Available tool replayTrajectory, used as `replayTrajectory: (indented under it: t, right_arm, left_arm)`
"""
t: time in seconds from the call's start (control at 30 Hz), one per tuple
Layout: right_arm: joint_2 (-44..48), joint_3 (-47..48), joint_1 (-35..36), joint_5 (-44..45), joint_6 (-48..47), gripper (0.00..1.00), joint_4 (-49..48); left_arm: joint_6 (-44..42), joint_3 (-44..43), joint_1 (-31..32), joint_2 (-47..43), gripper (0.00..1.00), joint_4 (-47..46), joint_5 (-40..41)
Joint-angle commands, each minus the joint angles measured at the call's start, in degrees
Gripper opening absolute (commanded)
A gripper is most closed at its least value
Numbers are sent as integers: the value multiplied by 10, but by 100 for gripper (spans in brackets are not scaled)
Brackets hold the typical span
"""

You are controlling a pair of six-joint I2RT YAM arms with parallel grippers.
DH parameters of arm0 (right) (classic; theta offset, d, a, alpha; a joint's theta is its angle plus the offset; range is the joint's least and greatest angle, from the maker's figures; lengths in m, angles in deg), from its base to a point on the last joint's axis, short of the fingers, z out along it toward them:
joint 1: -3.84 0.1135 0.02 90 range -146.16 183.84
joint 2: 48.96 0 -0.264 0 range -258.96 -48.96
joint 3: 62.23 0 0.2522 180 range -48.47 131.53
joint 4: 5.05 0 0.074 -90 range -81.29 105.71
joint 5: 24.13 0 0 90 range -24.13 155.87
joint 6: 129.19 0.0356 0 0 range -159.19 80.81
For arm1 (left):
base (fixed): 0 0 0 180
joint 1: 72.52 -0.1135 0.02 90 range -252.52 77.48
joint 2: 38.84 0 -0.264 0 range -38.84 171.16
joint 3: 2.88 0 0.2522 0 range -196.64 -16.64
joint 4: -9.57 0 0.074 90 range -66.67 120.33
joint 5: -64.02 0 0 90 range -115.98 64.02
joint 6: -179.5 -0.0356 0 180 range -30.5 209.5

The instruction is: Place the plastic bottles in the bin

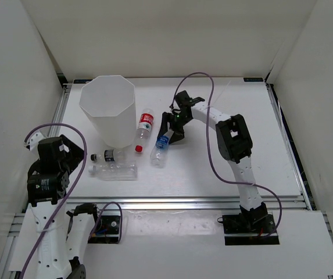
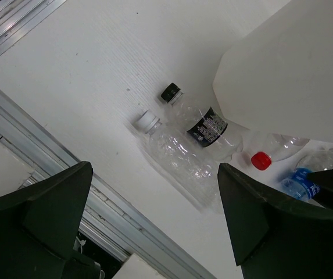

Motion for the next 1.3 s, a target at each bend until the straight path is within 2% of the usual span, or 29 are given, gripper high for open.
replayTrajectory:
  t: [0.0,0.03,0.07,0.13,0.17,0.2,0.37,0.4,0.47,0.5,0.53,0.63,0.67,0.73,0.8,0.87,0.93,1.0,1.03,1.07,1.1,1.2,1.27]
  right_arm:
    - [0,18,1,-33,10,71,6]
    - [0,10,1,-33,2,64,6]
    - [0,0,1,-27,-7,51,14]
    - [22,-13,1,-27,-14,39,20]
    - [31,-25,-7,-27,-14,30,20]
    - [60,-26,-15,-19,-14,26,38]
    - [220,-40,-37,-4,48,21,-2]
    - [262,-8,-37,16,58,20,-29]
    - [287,41,-25,36,81,20,-63]
    - [287,80,-17,52,81,20,-72]
    - [271,193,3,93,81,20,-72]
    - [180,359,49,136,81,17,-100]
    - [158,385,59,144,91,17,-134]
    - [158,348,91,169,117,17,-253]
    - [130,385,128,205,117,17,-278]
    - [103,401,148,222,91,20,-310]
    - [103,377,176,244,58,25,-331]
    - [89,385,189,251,3,32,-321]
    - [89,385,194,251,-16,41,-312]
    - [89,392,194,251,-47,87,-280]
    - [123,392,194,266,-67,100,-265]
    - [190,369,177,305,-105,100,-259]
    - [258,351,142,326,-82,100,-259]
  left_arm:
    - [2,1,2,-4,100,0,7]
    - [2,1,2,-4,100,-6,7]
    - [2,8,2,-4,100,-6,7]
    - [8,15,2,-4,100,-11,7]
    - [13,22,2,-4,100,-11,7]
    - [21,23,2,-4,100,-11,7]
    - [33,50,2,-10,100,-22,1]
    - [38,55,2,-16,100,-35,-5]
    - [44,74,2,-16,100,-48,-17]
    - [49,81,2,-16,100,-54,-24]
    - [49,88,2,-16,100,-61,-35]
    - [89,106,2,-10,100,-48,-49]
    - [89,113,2,-4,100,-48,-57]
    - [96,120,2,3,100,-48,-77]
    - [108,120,2,10,100,-42,-92]
    - [113,120,2,24,100,-42,-102]
    - [128,114,2,39,100,-47,-102]
    - [135,114,2,45,100,-58,-116]
    - [149,120,2,45,100,-58,-116]
    - [158,120,2,50,100,-58,-116]
    - [165,133,2,50,100,-64,-116]
    - [185,147,2,50,100,-70,-132]
    - [190,162,2,44,100,-70,-141]
